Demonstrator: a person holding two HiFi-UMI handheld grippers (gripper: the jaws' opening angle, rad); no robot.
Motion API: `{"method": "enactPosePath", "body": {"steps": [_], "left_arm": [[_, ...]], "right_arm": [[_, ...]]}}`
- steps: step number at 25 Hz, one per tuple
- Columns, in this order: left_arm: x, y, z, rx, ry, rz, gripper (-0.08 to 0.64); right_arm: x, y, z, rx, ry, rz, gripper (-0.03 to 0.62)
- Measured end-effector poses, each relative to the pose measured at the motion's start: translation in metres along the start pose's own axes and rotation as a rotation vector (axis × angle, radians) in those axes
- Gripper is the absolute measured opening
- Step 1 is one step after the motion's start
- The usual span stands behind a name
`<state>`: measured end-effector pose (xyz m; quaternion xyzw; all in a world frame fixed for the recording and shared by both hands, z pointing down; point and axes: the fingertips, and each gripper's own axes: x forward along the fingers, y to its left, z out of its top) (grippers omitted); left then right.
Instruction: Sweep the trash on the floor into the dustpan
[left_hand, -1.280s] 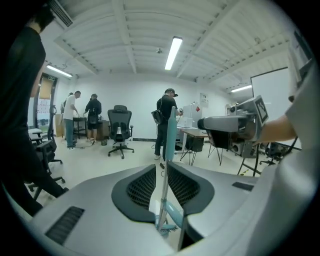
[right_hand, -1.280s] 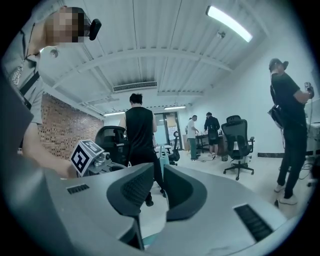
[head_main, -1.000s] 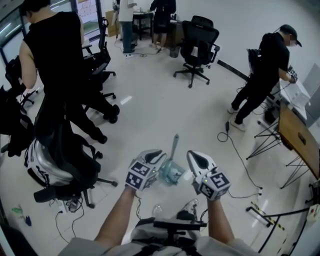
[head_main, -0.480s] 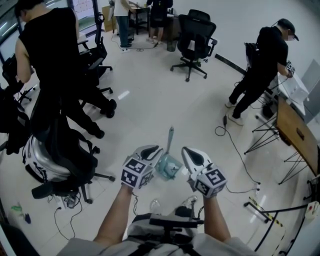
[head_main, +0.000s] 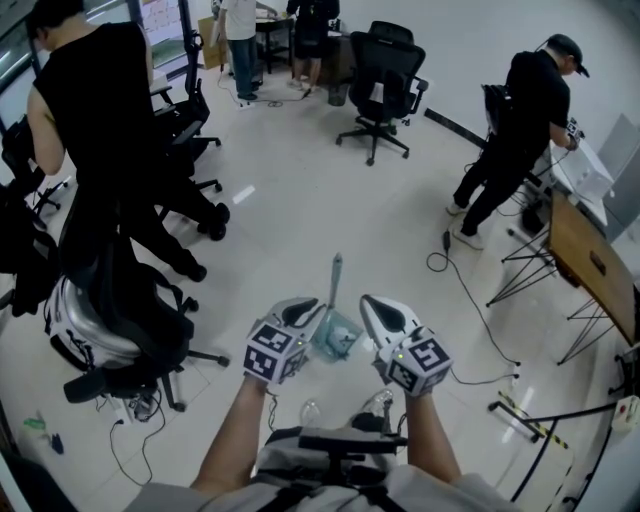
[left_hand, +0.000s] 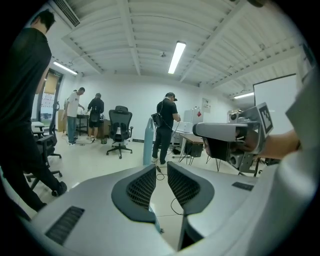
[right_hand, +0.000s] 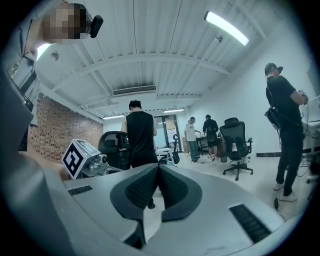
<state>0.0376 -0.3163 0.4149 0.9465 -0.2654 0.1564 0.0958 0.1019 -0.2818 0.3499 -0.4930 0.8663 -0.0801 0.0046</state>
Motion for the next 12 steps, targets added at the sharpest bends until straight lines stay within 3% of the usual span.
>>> {"method": "enactPosePath", "body": {"steps": [12], "left_arm": [[0.0049, -0.0064, -0.0047, 0.001, 0.022, -0.010, 0.074]], "right_arm": [[-0.0043, -0.0008, -0.0009, 0.019, 0.008, -0.008, 0.000]]}}
